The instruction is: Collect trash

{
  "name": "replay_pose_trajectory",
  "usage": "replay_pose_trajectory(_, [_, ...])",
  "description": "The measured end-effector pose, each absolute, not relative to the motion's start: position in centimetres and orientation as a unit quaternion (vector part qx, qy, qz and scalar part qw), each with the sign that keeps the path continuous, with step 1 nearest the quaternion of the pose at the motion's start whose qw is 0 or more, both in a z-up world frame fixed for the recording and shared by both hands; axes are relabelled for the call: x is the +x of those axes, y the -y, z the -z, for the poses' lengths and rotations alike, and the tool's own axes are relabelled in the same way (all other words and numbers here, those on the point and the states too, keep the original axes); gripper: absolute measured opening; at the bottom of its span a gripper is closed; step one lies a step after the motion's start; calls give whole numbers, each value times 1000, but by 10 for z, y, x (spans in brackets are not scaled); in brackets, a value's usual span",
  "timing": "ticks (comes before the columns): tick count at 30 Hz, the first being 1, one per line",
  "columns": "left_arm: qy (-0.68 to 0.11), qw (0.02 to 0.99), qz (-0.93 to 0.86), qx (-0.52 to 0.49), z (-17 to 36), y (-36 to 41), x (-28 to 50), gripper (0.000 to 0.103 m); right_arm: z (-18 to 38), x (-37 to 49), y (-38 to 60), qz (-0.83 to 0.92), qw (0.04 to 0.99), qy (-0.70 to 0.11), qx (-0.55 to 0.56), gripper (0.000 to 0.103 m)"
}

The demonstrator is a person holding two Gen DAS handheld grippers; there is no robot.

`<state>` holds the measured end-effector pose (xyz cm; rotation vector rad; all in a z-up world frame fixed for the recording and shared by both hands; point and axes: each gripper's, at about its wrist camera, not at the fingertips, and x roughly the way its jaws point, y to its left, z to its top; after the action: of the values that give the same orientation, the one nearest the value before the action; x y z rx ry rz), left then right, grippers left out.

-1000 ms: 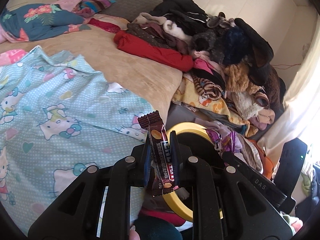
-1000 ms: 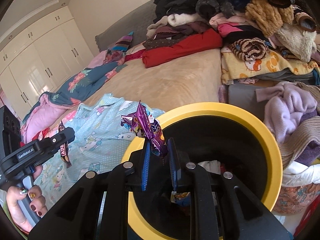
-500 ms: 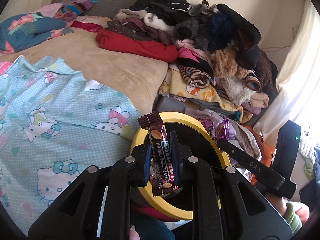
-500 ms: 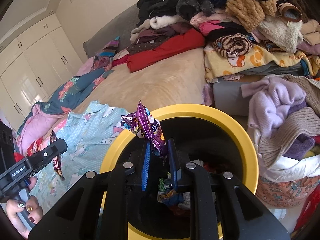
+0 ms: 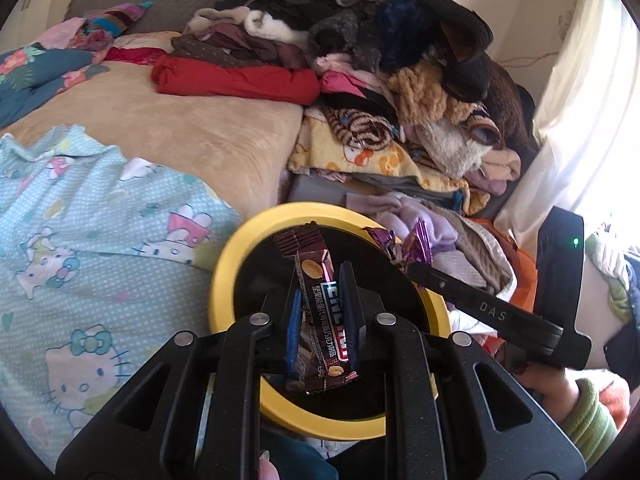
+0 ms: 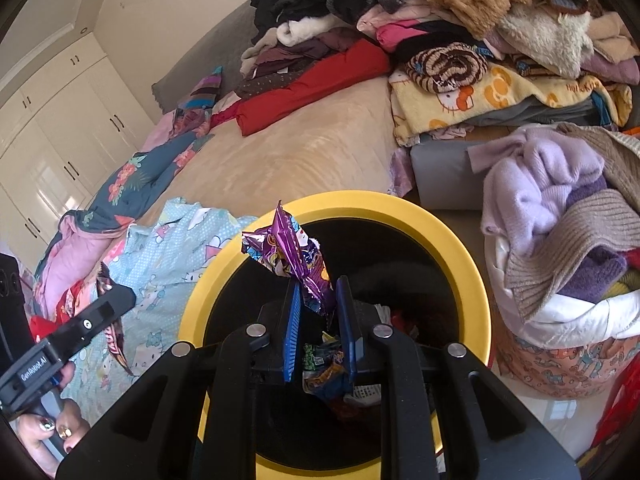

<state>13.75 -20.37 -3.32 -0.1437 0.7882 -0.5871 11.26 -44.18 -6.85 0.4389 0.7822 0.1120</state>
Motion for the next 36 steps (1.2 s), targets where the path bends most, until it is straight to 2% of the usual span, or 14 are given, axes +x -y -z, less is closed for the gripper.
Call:
replay_pose_trajectory(7, [-397, 869, 290, -52, 46, 221, 145, 14, 71, 111, 450, -49, 896, -381, 223, 19])
replay_pose_trajectory(9, [-402, 867, 291, -52, 48, 223, 148, 25, 70, 110, 451, -48, 896, -381, 225, 24])
replay_pose_trajectory(13, [-403, 867, 289, -50, 48, 223, 148, 38, 65, 107, 451, -46, 899, -380, 213, 30])
replay_pose_trajectory(17, [-403, 870, 281, -51, 48, 217, 147, 51, 61, 104, 449, -43, 902, -380, 198, 43])
replay_pose_trajectory(19, [-401, 873, 272, -52, 48, 211, 146, 57, 59, 102, 447, -41, 905, -381, 186, 43])
replay_pose_trajectory(21, [-401, 876, 264, -55, 47, 204, 145, 61, 57, 100, 444, -43, 906, -379, 182, 54])
replay_pose_trajectory(25, [-396, 882, 249, -60, 43, 187, 140, 73, 55, 98, 434, -50, 909, -379, 170, 62])
replay_pose_trajectory(30, [-392, 890, 225, -67, 40, 164, 135, 91, 48, 94, 415, -61, 915, -370, 150, 83])
replay_pose_trajectory(36, [-386, 899, 192, -74, 37, 132, 127, 92, 38, 85, 384, -72, 926, -350, 122, 92])
